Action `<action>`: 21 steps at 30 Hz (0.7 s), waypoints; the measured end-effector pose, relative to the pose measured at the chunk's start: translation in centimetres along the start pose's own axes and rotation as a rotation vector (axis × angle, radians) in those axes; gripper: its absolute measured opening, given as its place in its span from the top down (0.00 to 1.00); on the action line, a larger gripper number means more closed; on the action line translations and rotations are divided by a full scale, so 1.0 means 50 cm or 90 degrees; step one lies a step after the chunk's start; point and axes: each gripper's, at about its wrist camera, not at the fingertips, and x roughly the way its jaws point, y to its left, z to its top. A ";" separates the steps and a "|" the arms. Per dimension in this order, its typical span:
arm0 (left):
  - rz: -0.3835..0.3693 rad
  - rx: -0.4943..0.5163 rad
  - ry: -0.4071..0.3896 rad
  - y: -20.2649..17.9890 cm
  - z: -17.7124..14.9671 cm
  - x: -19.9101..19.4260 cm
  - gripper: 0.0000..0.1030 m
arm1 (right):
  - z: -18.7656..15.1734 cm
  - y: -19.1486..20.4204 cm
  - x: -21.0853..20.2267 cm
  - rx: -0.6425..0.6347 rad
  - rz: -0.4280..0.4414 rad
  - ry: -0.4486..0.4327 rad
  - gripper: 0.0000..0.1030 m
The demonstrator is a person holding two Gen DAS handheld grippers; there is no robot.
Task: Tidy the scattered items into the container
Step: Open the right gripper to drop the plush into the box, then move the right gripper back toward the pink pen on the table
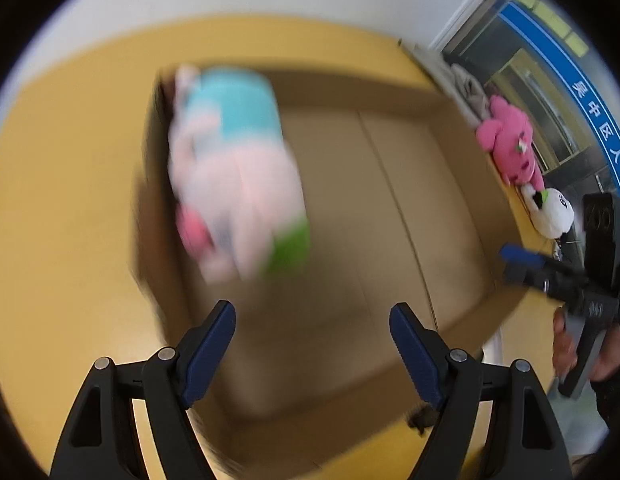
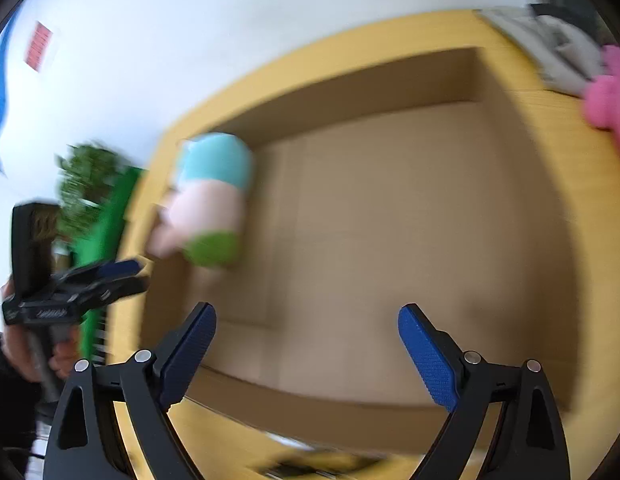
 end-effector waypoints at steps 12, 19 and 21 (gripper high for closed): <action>-0.018 -0.118 0.047 -0.042 -0.193 0.050 0.26 | -0.145 -0.091 -0.069 -0.115 -0.162 0.090 0.09; 0.002 -0.135 0.063 -0.086 -0.273 0.053 0.26 | -0.194 -0.150 -0.089 -0.129 -0.171 0.130 0.09; 0.017 -0.148 0.051 -0.094 -0.285 0.042 0.26 | -0.200 -0.160 -0.103 -0.127 -0.163 0.134 0.09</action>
